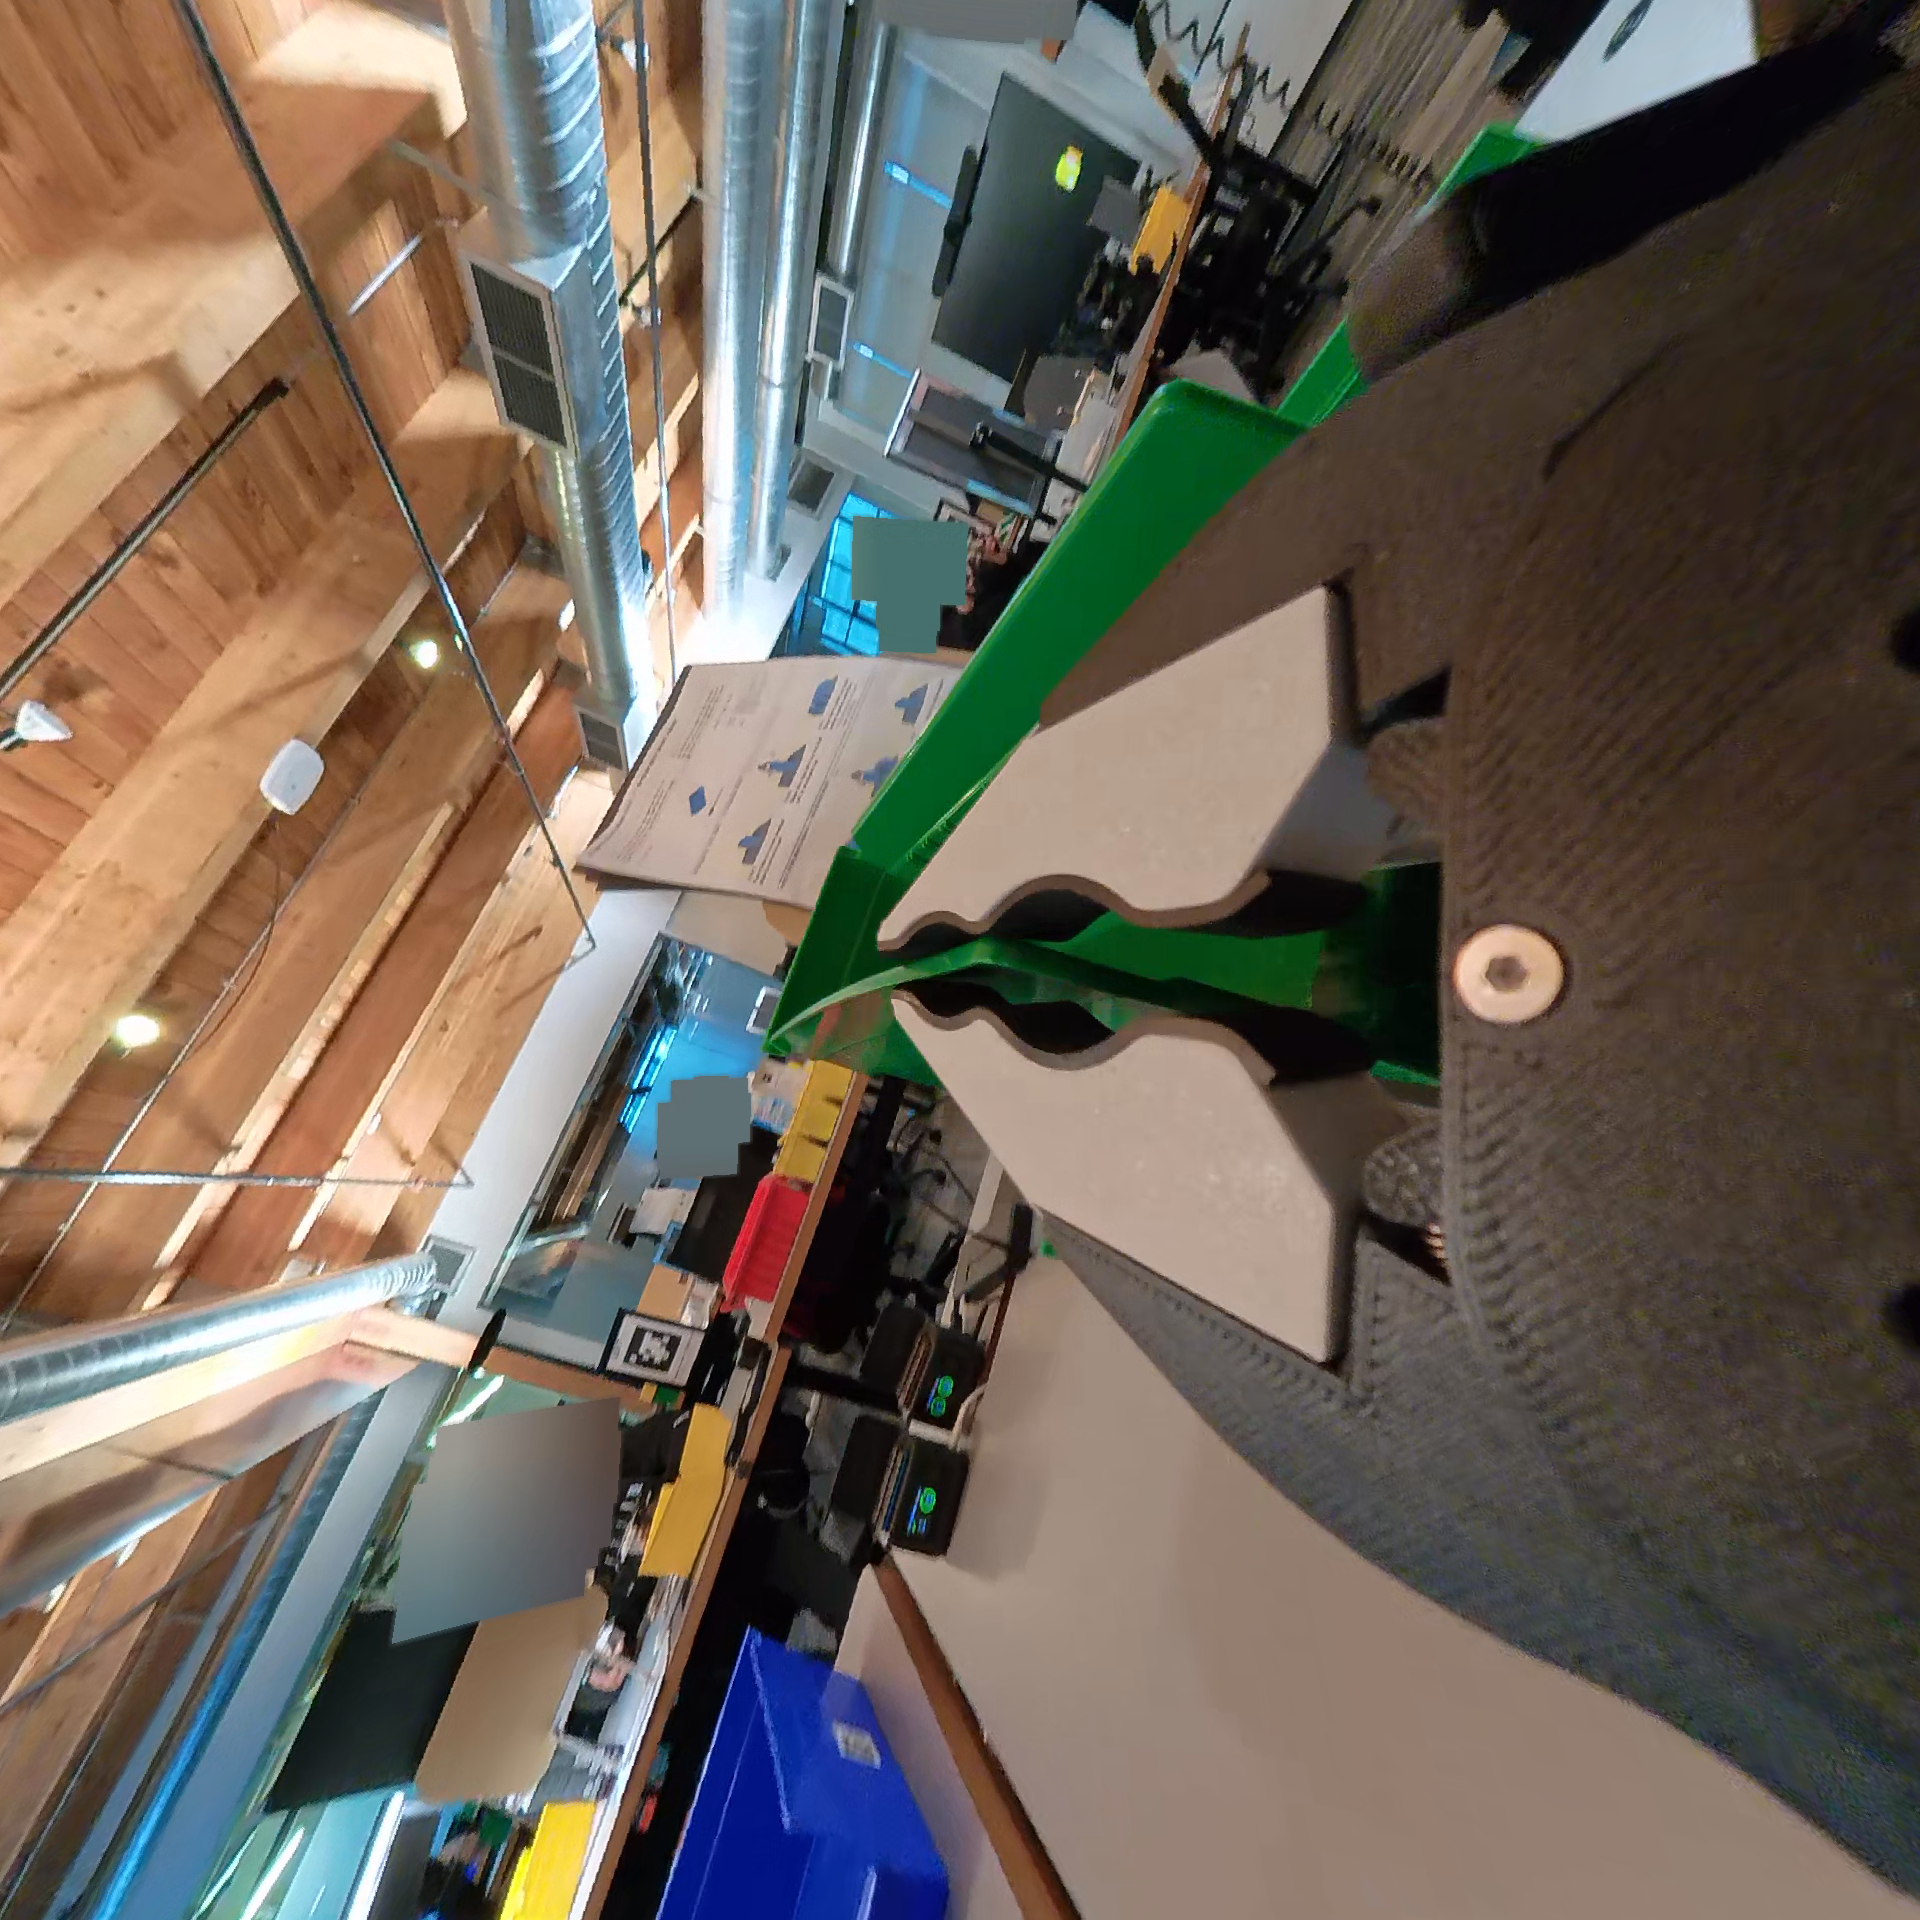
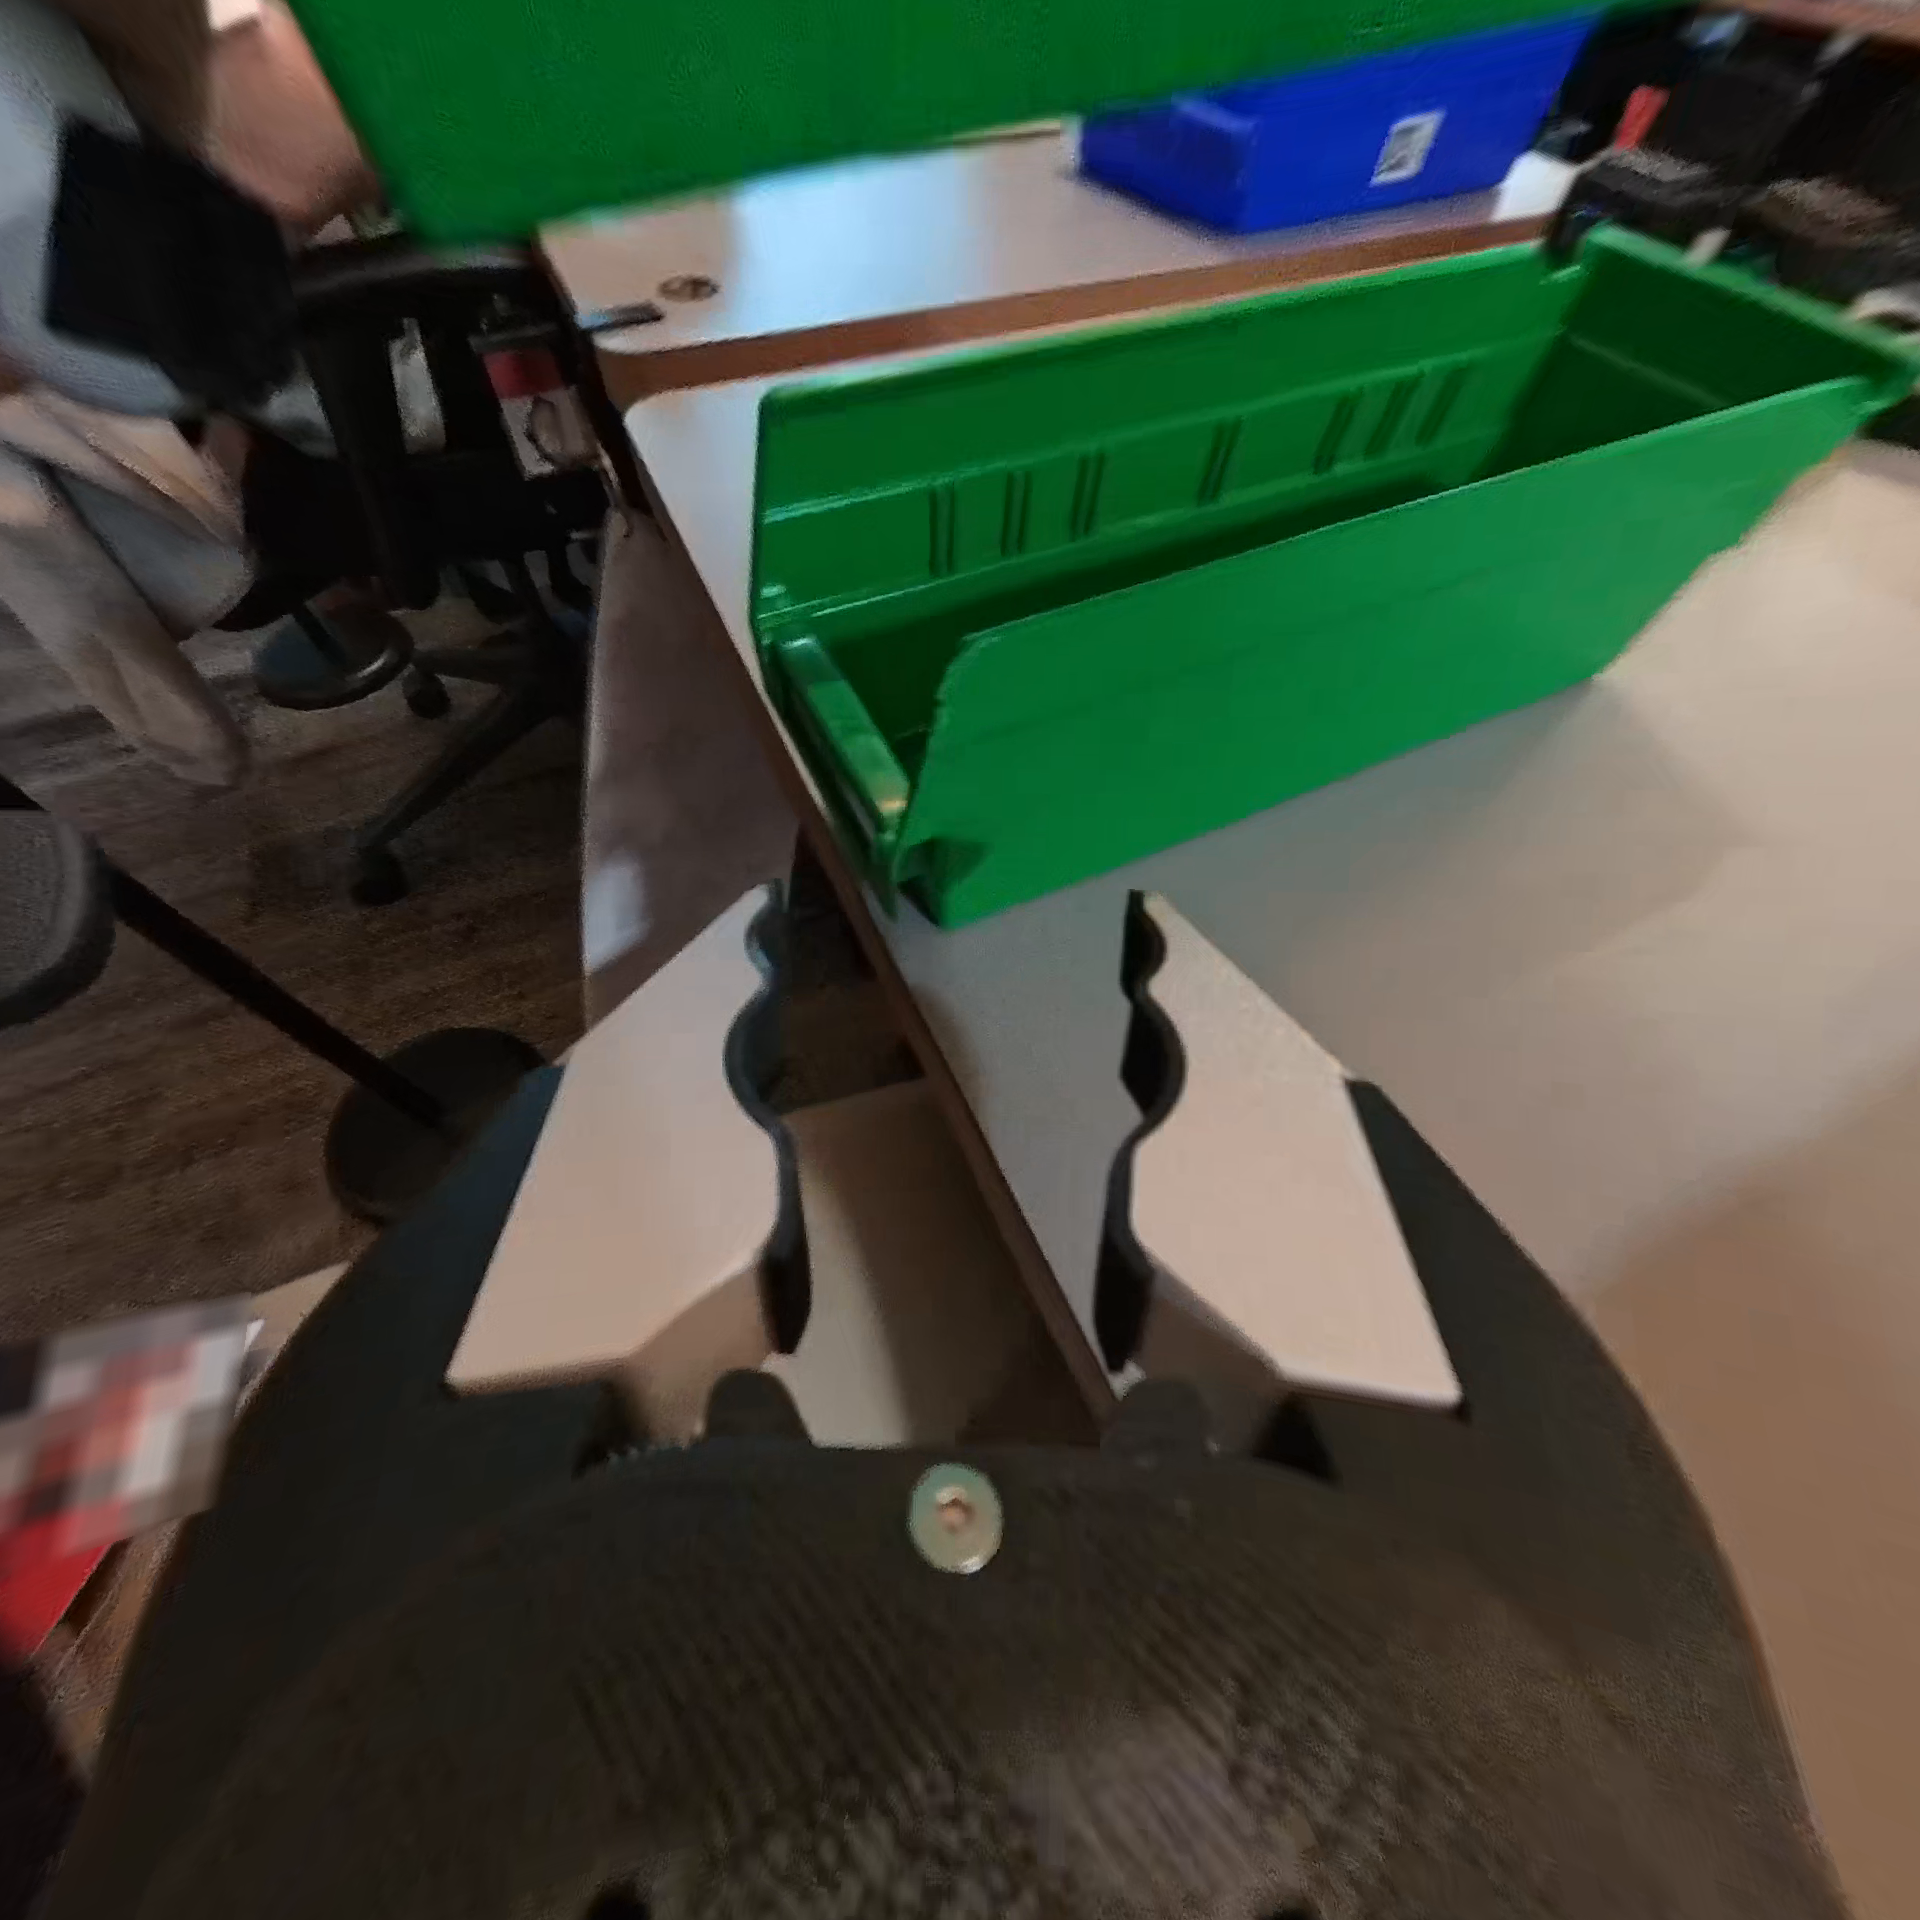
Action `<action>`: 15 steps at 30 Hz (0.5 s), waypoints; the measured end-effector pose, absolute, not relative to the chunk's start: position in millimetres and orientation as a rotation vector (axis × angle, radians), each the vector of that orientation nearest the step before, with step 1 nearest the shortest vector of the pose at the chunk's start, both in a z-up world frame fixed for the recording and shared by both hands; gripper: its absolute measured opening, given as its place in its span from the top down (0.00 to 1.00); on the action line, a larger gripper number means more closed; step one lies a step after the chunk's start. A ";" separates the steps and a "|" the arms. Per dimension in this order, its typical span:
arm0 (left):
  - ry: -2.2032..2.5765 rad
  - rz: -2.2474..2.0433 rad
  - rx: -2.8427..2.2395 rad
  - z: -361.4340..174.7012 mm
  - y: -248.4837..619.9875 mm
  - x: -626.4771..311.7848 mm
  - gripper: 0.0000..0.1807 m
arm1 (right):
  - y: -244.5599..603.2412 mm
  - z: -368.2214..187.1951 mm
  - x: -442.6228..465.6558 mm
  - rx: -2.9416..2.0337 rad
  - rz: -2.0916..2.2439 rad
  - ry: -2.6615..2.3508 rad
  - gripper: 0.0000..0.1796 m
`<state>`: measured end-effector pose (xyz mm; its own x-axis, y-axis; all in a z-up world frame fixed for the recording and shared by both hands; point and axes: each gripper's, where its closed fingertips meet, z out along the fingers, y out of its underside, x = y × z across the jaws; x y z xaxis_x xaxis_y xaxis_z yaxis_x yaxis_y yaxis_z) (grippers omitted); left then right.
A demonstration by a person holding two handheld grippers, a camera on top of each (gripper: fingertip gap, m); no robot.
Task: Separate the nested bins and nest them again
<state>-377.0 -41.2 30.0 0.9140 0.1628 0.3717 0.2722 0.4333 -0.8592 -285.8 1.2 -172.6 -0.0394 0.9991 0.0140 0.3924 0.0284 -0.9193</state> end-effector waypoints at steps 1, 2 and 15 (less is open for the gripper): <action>-0.423 -0.092 -1.134 30.5 -38.0 -369.0 1.00 | 9.0 -163.4 -273.4 -1.468 0.990 -1.506 0.63; -0.408 -0.113 -1.138 30.7 -34.1 -360.2 1.00 | 17.3 -153.5 -259.5 -1.470 0.988 -1.462 0.63; -0.175 -0.067 -1.198 -14.2 32.8 -230.9 1.00 | 26.6 -72.2 -166.9 -1.330 1.199 -0.918 0.57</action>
<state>-230.9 32.8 -14.2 0.9845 0.0410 0.1706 0.1443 0.3641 -0.9201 -166.9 26.6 -72.2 0.1966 0.9690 -0.1497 -0.1082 -0.1303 -0.9856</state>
